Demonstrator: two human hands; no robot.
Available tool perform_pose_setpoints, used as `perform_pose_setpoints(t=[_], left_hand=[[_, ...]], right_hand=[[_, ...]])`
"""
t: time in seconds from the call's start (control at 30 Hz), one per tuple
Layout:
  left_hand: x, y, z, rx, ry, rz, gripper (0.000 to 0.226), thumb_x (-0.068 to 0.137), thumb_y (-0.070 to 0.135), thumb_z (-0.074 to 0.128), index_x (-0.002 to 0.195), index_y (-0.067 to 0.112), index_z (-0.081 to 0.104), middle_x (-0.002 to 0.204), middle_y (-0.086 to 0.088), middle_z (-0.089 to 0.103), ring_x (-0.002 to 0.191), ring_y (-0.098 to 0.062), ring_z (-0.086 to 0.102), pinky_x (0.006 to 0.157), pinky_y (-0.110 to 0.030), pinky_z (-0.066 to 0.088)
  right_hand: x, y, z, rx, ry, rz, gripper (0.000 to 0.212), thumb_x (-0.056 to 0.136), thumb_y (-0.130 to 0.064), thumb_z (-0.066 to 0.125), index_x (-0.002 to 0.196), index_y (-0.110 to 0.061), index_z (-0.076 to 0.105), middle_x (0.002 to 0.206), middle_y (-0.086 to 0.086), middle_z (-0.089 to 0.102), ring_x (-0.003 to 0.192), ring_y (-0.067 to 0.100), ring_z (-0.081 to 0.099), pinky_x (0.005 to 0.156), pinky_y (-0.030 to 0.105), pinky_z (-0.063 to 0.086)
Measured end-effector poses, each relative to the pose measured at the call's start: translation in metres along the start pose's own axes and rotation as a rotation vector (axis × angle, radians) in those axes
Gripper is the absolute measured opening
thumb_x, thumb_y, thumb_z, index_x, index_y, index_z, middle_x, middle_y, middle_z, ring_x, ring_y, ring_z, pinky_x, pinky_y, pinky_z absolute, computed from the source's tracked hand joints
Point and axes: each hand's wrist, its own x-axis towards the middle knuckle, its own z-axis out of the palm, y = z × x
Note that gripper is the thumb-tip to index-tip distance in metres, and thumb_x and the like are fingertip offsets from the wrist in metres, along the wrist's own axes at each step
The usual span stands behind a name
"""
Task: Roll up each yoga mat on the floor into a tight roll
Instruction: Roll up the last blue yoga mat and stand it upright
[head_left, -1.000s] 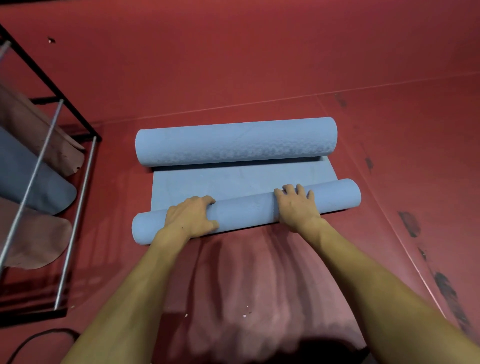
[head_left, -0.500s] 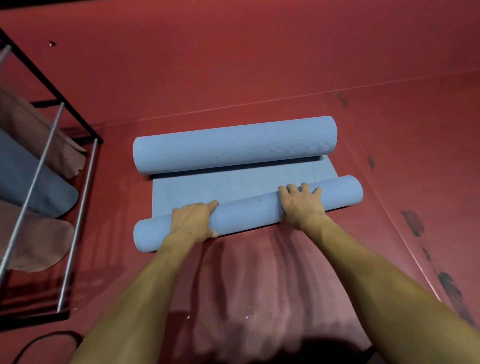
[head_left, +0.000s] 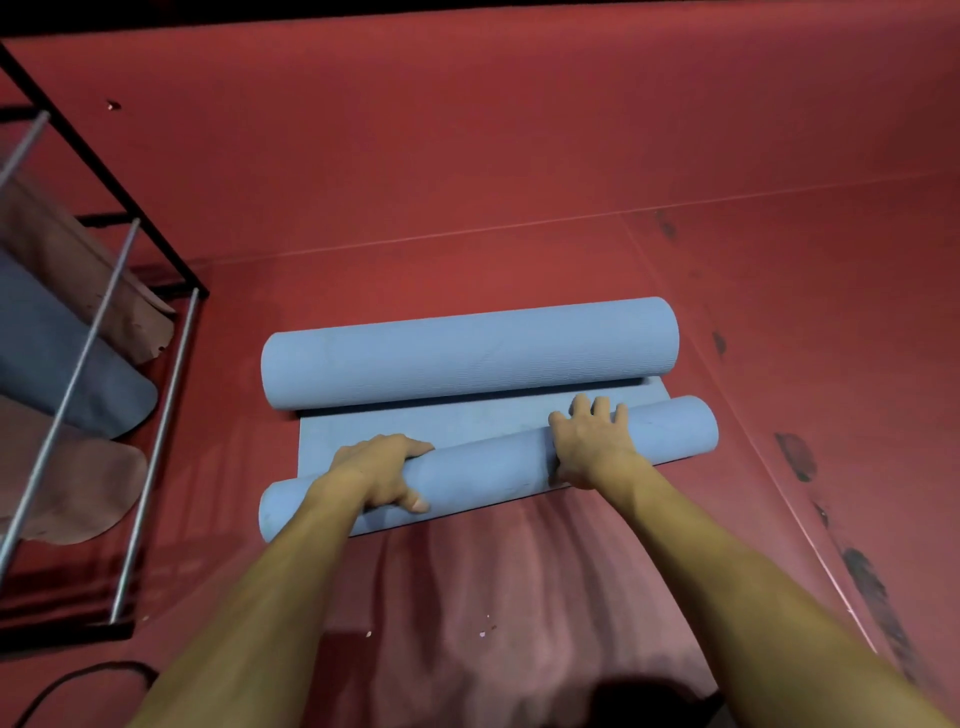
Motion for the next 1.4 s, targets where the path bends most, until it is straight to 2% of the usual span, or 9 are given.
perform_pose_setpoints(t=[0.13, 0.4, 0.53, 0.77, 0.9, 1.07, 1.17, 1.27, 1.4], left_hand=[[-0.003, -0.006, 0.003, -0.058, 0.217, -0.035, 0.09, 0.056, 0.053, 0.097, 0.137, 0.048, 0.057, 0.127, 0.017, 0.059, 0.122, -0.015, 0.055, 0.085, -0.038, 0.044], [0.001, -0.009, 0.001, -0.164, 0.29, -0.043, 0.059, 0.066, 0.042, 0.096, 0.112, 0.04, 0.059, 0.116, 0.021, 0.063, 0.108, -0.011, 0.059, 0.079, -0.034, 0.038], [0.006, -0.005, -0.003, -0.027, 0.354, -0.039, 0.049, 0.076, 0.043, 0.091, 0.12, 0.037, 0.07, 0.12, 0.011, 0.062, 0.119, -0.019, 0.055, 0.086, -0.036, 0.045], [0.007, 0.009, -0.008, 0.102, 0.333, -0.064, 0.048, 0.088, 0.039, 0.071, 0.135, 0.04, 0.059, 0.132, 0.009, 0.06, 0.121, -0.02, 0.057, 0.084, -0.036, 0.043], [0.007, 0.021, 0.001, 0.165, 0.233, -0.103, 0.074, 0.069, 0.066, 0.075, 0.131, 0.032, 0.055, 0.128, 0.001, 0.048, 0.118, -0.025, 0.049, 0.083, -0.039, 0.042], [0.017, 0.021, 0.054, 0.34, 0.411, -0.161, 0.116, 0.051, 0.058, 0.096, 0.145, 0.016, 0.043, 0.136, -0.006, 0.051, 0.123, -0.033, 0.048, 0.114, -0.052, 0.033], [0.027, 0.015, 0.059, 0.356, 0.58, -0.097, 0.096, 0.049, 0.041, 0.099, 0.132, 0.017, 0.057, 0.117, -0.004, 0.063, 0.106, -0.033, 0.059, 0.1, -0.048, 0.044], [0.026, 0.009, 0.023, 0.325, 0.371, -0.091, 0.069, 0.059, 0.051, 0.088, 0.118, 0.032, 0.059, 0.11, 0.005, 0.065, 0.102, -0.025, 0.065, 0.077, -0.036, 0.042], [0.01, 0.004, 0.001, 0.275, 0.015, -0.01, 0.075, 0.041, 0.072, 0.085, 0.105, 0.038, 0.065, 0.094, 0.013, 0.072, 0.092, -0.019, 0.067, 0.069, -0.031, 0.047]], right_hand=[[-0.001, -0.004, -0.006, 0.063, -0.017, -0.042, 0.05, 0.092, -0.034, 0.063, 0.135, -0.013, 0.048, 0.135, 0.011, 0.047, 0.126, 0.035, 0.04, 0.104, 0.046, 0.043], [0.011, -0.01, 0.0, 0.107, 0.022, -0.022, 0.091, 0.067, -0.064, 0.083, 0.13, -0.017, 0.037, 0.134, 0.007, 0.052, 0.126, 0.034, 0.044, 0.11, 0.05, 0.036], [0.019, -0.01, 0.004, 0.103, 0.08, 0.009, 0.096, 0.063, -0.076, 0.078, 0.138, -0.024, 0.045, 0.144, 0.011, 0.035, 0.133, 0.038, 0.031, 0.115, 0.066, 0.021], [0.027, -0.001, 0.002, 0.159, 0.137, -0.064, 0.099, 0.071, -0.076, 0.074, 0.145, -0.021, 0.041, 0.142, 0.005, 0.044, 0.133, 0.031, 0.039, 0.113, 0.056, 0.034], [0.031, 0.004, -0.003, 0.18, 0.062, -0.119, 0.102, 0.069, -0.083, 0.067, 0.147, -0.025, 0.038, 0.149, 0.003, 0.042, 0.14, 0.03, 0.034, 0.119, 0.061, 0.022], [0.037, 0.0, 0.008, 0.051, 0.047, -0.127, 0.136, 0.05, -0.089, 0.077, 0.155, -0.022, 0.019, 0.155, 0.005, 0.032, 0.149, 0.032, 0.023, 0.122, 0.067, 0.009], [0.038, -0.008, 0.022, 0.009, 0.201, -0.088, 0.118, 0.06, -0.076, 0.081, 0.151, -0.023, 0.027, 0.148, 0.005, 0.041, 0.143, 0.031, 0.033, 0.12, 0.067, 0.014], [0.042, -0.003, 0.006, 0.018, 0.14, -0.124, 0.104, 0.06, -0.076, 0.079, 0.144, -0.027, 0.041, 0.136, 0.004, 0.052, 0.131, 0.029, 0.044, 0.114, 0.062, 0.029], [0.031, 0.001, -0.008, 0.075, -0.244, -0.161, 0.097, 0.042, -0.078, 0.085, 0.124, -0.037, 0.054, 0.127, -0.003, 0.064, 0.116, 0.025, 0.058, 0.103, 0.048, 0.049]])
